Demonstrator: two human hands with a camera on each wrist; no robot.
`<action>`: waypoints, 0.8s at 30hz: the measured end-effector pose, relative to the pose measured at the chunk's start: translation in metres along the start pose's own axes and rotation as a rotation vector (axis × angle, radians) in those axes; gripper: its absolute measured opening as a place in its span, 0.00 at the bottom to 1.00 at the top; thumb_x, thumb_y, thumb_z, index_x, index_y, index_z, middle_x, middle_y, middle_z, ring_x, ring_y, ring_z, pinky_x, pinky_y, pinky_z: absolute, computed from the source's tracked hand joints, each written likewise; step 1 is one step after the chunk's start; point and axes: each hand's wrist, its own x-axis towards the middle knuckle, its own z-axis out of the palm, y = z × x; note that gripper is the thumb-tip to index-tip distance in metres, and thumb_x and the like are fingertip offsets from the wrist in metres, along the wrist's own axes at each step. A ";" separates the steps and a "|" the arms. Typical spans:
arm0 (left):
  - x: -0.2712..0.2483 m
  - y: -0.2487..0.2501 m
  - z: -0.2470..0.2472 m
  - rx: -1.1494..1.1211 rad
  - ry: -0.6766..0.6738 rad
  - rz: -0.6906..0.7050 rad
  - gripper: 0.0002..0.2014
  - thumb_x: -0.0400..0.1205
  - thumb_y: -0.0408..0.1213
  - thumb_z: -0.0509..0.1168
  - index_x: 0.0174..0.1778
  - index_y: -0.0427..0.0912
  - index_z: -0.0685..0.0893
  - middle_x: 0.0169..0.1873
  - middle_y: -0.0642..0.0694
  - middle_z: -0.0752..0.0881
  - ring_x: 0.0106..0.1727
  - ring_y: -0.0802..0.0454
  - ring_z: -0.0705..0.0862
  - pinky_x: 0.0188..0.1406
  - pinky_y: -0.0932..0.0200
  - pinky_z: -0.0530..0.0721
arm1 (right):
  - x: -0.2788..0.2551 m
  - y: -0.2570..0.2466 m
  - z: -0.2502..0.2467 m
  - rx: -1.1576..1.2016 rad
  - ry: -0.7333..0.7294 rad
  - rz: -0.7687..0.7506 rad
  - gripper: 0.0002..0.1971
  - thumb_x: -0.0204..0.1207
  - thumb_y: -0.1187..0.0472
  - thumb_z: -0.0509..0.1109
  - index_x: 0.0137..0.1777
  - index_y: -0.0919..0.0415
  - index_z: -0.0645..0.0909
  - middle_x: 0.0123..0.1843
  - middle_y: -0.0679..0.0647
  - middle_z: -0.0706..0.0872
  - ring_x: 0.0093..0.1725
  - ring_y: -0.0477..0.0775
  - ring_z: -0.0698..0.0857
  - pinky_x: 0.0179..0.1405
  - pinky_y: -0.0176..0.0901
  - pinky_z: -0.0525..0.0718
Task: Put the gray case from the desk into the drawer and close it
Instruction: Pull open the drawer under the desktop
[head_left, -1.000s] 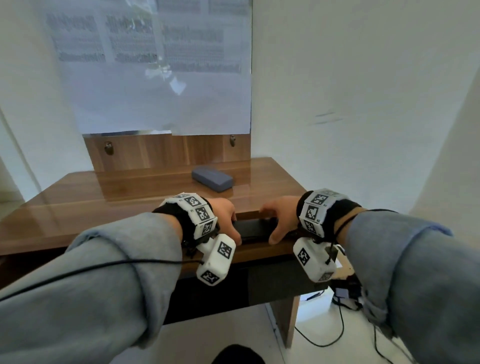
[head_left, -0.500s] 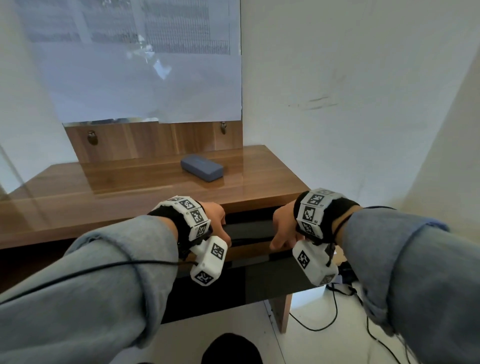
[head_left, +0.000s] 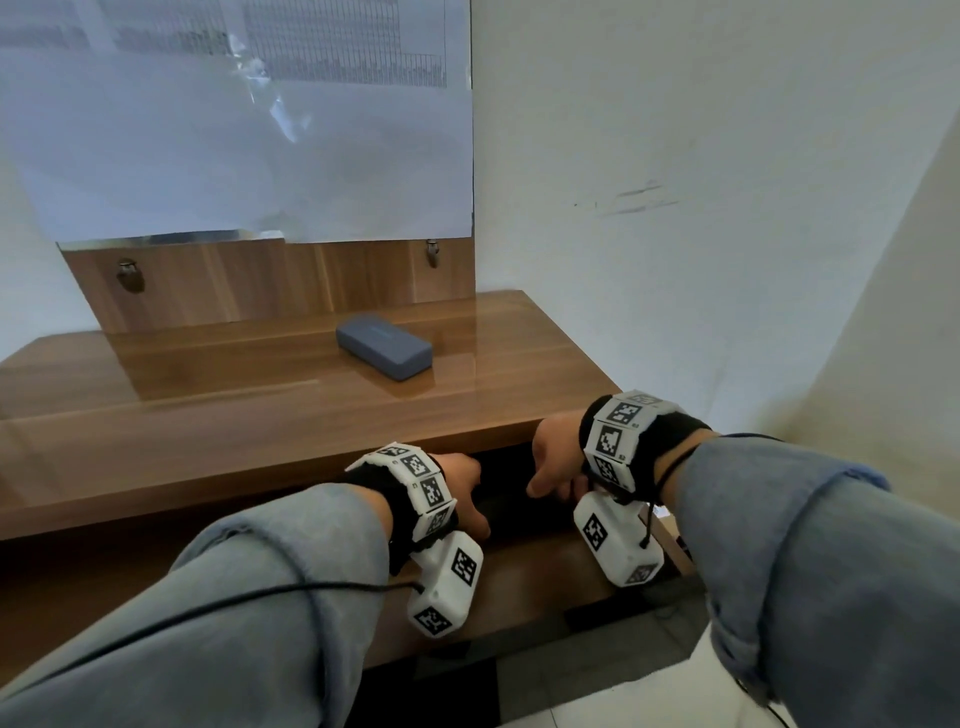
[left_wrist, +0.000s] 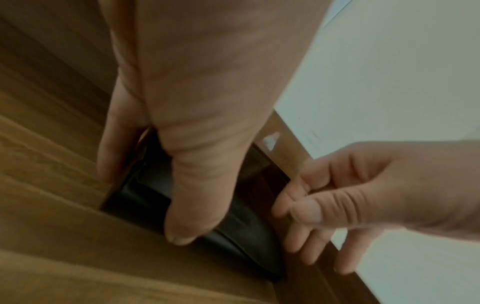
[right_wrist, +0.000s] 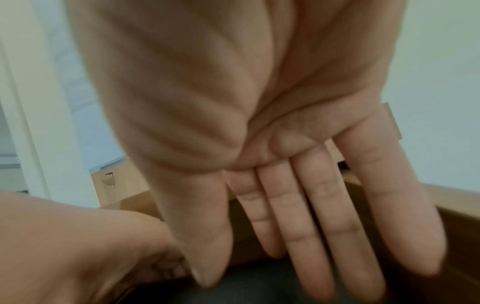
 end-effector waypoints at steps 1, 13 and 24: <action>0.007 0.002 0.001 0.010 0.001 0.009 0.29 0.71 0.53 0.74 0.64 0.41 0.80 0.57 0.43 0.87 0.56 0.43 0.87 0.56 0.48 0.87 | 0.006 0.002 0.000 0.008 -0.003 0.008 0.19 0.75 0.50 0.72 0.53 0.67 0.87 0.42 0.56 0.89 0.36 0.53 0.84 0.29 0.39 0.81; 0.024 0.012 0.014 0.082 -0.019 0.008 0.33 0.69 0.57 0.75 0.63 0.39 0.83 0.58 0.41 0.88 0.57 0.43 0.87 0.58 0.49 0.87 | 0.023 0.010 0.003 -0.031 -0.006 -0.005 0.14 0.76 0.50 0.71 0.42 0.62 0.85 0.33 0.52 0.85 0.25 0.47 0.79 0.15 0.31 0.78; -0.031 -0.026 -0.040 -0.273 -0.044 0.034 0.19 0.82 0.46 0.66 0.60 0.35 0.87 0.46 0.45 0.90 0.45 0.50 0.86 0.53 0.51 0.87 | 0.027 -0.045 -0.045 0.216 0.343 -0.137 0.14 0.74 0.56 0.72 0.30 0.60 0.79 0.27 0.51 0.84 0.25 0.48 0.82 0.29 0.37 0.81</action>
